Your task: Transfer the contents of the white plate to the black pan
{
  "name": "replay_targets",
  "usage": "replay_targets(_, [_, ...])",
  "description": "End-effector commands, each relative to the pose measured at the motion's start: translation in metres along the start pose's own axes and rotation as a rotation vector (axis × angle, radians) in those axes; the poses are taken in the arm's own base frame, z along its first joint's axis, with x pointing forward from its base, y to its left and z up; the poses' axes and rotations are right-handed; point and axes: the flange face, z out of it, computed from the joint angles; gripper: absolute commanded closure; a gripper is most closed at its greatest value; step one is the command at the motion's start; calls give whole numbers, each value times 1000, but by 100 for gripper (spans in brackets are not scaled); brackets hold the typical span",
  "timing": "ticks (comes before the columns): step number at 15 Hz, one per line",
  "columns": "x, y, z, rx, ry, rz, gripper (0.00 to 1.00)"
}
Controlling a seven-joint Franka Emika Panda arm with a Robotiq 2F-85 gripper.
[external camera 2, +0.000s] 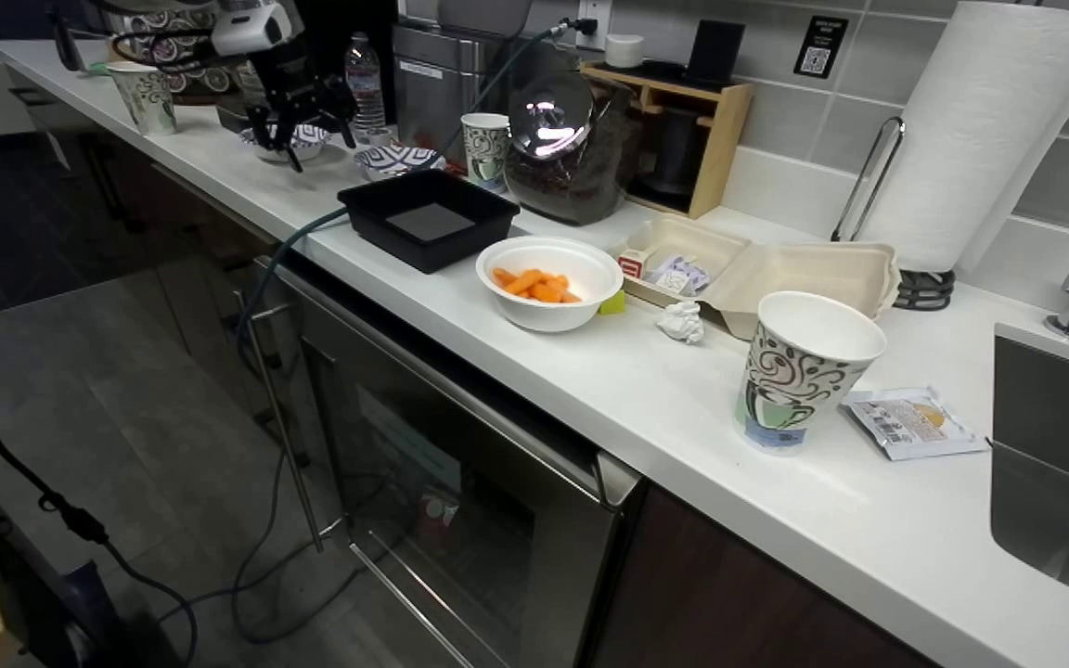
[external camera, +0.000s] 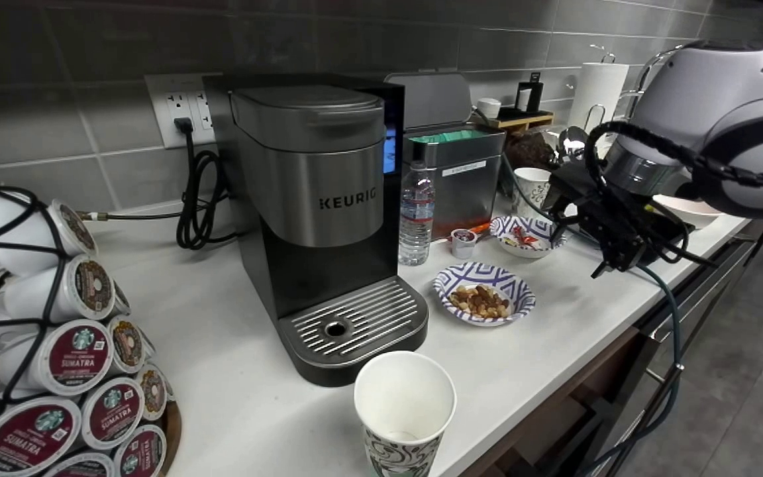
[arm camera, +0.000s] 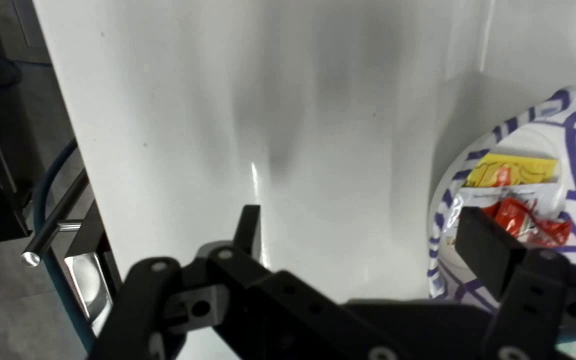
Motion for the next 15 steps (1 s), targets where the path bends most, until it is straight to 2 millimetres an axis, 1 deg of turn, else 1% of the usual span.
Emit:
replay_targets(1, [17,27,15,51,40,88,0])
replay_targets(3, [28,33,18,89,63,97,0])
replay_targets(5, [39,31,10,139,91,99,0])
replay_targets(7, [42,25,1,186,107,86,0])
replay_targets(8, [37,22,-2,200,106,75,0])
replay_targets(10, [24,23,0,193,84,64,0])
replay_targets(11, [38,20,1,183,110,59,0])
replay_targets(13, [27,20,0,185,102,45,0])
replay_targets(14, [22,15,4,195,92,47,0])
replay_targets(15, [24,8,5,205,94,54,0])
